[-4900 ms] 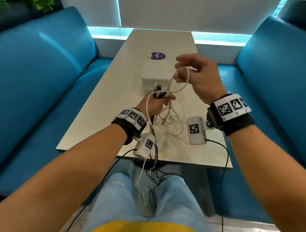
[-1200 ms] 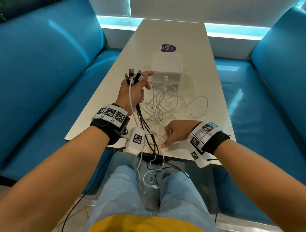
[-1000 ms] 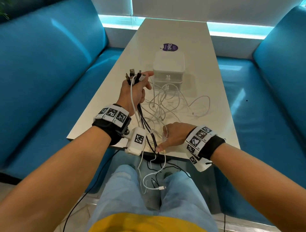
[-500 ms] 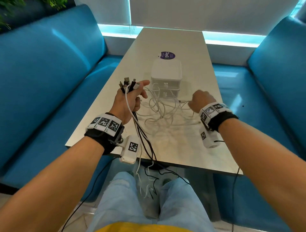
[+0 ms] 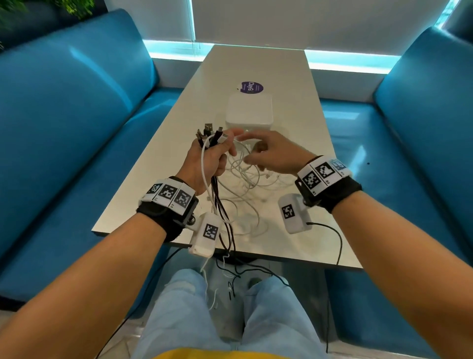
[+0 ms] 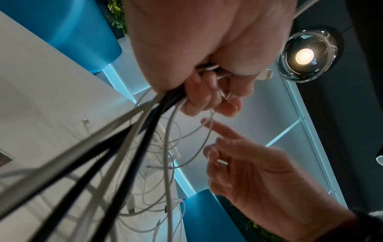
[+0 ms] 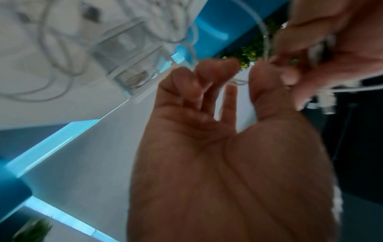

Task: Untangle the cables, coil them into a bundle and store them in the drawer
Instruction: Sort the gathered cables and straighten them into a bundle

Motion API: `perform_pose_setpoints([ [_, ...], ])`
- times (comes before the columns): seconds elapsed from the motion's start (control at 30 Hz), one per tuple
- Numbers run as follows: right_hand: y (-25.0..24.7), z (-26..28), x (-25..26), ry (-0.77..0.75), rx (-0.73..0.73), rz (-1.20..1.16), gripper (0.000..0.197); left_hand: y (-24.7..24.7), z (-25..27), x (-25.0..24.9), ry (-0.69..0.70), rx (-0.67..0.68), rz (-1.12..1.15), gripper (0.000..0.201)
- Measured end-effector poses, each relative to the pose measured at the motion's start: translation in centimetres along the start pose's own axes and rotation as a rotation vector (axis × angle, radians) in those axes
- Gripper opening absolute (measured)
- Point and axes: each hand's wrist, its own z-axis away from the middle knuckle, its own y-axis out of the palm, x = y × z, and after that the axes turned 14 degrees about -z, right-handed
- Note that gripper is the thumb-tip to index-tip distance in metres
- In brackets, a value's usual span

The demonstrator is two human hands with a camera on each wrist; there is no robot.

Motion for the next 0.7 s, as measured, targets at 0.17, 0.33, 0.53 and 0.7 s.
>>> perform_pose_setpoints([
  [0.17, 0.9, -0.3, 1.2, -0.141, -0.019, 0.015, 0.019, 0.4, 0.1, -0.2, -0.018, 0.054, -0.057, 0.025],
  [0.33, -0.3, 0.7, 2.1, -0.257, -0.041, 0.133, 0.024, 1.2, -0.8, 0.2, -0.096, -0.075, -0.133, 0.016],
  [0.53, -1.7, 1.4, 1.2, -0.306, -0.414, -0.050, 0.022, 2.2, -2.0, 0.4, -0.242, -0.225, -0.169, 0.018],
  [0.7, -5.6, 2.2, 1.0, -0.290, -0.542, -0.320, 0.018, 0.1, -2.4, 1.4, -0.437, -0.458, -0.064, 0.013],
])
